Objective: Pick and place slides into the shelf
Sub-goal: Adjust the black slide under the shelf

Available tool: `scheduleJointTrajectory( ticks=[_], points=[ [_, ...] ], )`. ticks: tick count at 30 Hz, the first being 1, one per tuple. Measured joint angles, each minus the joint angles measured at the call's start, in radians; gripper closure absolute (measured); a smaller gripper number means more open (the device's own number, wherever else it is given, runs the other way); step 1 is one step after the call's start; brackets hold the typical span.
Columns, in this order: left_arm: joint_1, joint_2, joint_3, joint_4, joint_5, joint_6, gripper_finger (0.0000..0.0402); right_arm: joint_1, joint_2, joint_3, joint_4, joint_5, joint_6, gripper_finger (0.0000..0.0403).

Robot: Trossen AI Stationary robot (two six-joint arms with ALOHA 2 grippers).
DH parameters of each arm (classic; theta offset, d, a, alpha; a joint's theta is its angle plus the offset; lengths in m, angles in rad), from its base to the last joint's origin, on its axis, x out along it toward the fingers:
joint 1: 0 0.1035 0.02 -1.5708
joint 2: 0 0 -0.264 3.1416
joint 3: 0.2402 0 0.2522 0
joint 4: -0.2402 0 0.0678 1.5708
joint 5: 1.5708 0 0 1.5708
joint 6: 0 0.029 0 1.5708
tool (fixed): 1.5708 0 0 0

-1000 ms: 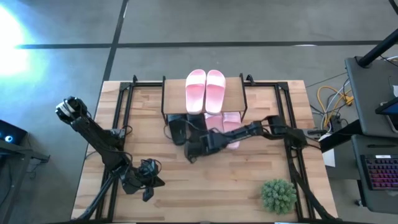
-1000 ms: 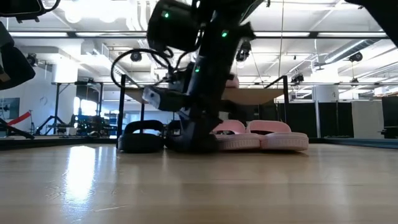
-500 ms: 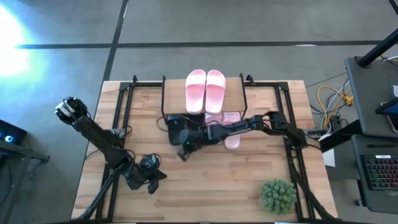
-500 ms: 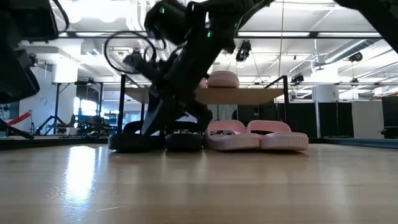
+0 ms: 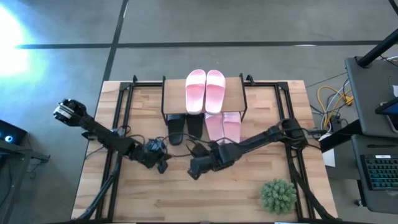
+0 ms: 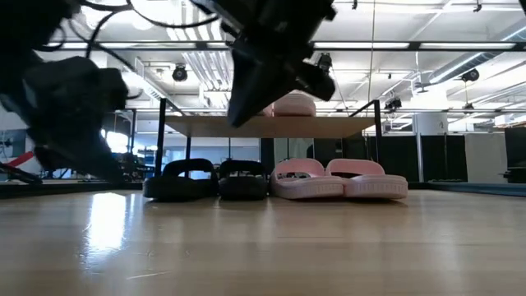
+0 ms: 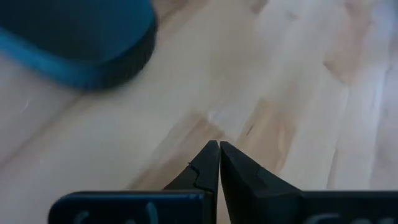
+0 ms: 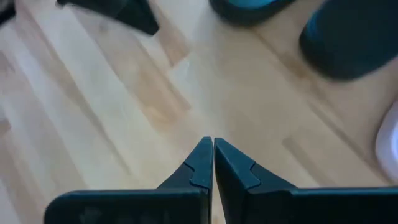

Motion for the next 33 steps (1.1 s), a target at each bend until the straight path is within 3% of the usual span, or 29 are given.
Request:
scheduleJointTrajectory(
  ticks=[3,14,21,29,33],
  points=[
    [0.07,0.0,-0.004,0.042,0.049,0.106,0.0402,0.028,0.0,0.0,-0.022,0.021,0.048,0.0394],
    [0.33,0.013,-0.005,0.047,0.056,0.419,0.0402,0.086,-0.001,0.0,-0.049,0.138,0.197,0.0394],
    [0.457,0.018,-0.008,0.044,0.058,0.51,0.0402,0.089,-0.001,0.0,-0.08,0.148,0.248,0.0394],
    [0.39,-0.095,-0.009,-0.023,0.268,0.453,0.0402,0.037,-0.001,-0.037,-0.082,0.1,0.302,0.0394],
    [0.246,-0.255,-0.017,-0.141,0.242,0.302,0.0402,-0.024,-0.001,-0.076,-0.07,0.009,0.349,0.0394]
  ],
)
